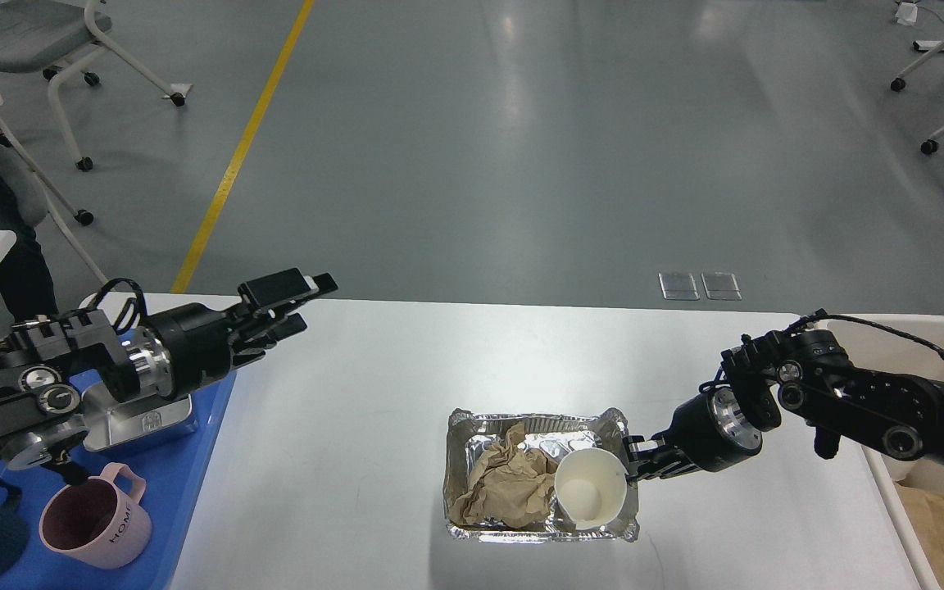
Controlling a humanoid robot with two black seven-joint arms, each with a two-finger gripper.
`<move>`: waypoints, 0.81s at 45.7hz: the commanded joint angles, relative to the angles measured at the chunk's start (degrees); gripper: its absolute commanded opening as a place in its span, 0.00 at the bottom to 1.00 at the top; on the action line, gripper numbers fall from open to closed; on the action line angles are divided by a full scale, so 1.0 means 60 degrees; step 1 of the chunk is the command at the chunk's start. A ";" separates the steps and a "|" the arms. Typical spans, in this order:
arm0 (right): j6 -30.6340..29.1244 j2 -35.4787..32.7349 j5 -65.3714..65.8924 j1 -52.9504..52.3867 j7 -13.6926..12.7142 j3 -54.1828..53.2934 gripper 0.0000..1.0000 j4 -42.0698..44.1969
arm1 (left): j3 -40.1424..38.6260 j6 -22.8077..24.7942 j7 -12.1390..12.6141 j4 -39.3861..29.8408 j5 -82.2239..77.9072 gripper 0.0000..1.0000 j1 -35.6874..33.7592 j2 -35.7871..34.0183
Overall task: Tidy desktop
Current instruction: 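Retract the left gripper back over the blue tray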
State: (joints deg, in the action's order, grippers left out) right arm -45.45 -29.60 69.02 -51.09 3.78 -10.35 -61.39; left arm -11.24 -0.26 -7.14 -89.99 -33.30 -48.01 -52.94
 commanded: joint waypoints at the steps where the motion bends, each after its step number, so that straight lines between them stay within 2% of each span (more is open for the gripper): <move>1: 0.0016 -0.0047 0.0024 -0.0010 -0.0001 -0.0164 0.00 -0.0008 | -0.1727 -0.0234 0.0048 -0.0002 0.0643 0.87 0.1262 -0.0126; 10: 0.0016 -0.0164 0.0024 0.0004 -0.0016 -0.0457 0.00 -0.0008 | -0.4115 -0.0308 0.0004 0.0013 0.1037 0.87 0.2742 0.0108; 18: 0.0016 -0.0237 0.0039 0.0121 -0.0001 -0.0662 0.00 0.0021 | -0.6035 -0.0366 -0.0011 0.0349 0.2357 0.87 0.3856 0.1249; 31: 0.0016 -0.0310 -0.0005 0.0151 -0.0016 -0.0999 0.00 0.0226 | -0.8555 -0.0396 -0.0069 0.2559 0.2416 0.88 0.4413 0.4398; 37: 0.0045 -0.0486 -0.0049 0.0370 -0.0016 -0.1028 0.00 0.0300 | -0.9345 0.0365 -0.0084 0.4098 0.2445 0.89 0.4340 0.5542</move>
State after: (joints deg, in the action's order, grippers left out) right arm -45.32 -31.89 68.98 -49.97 3.72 -16.33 -60.00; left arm -63.29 -1.73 -7.55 -72.39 -18.75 -21.75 -25.04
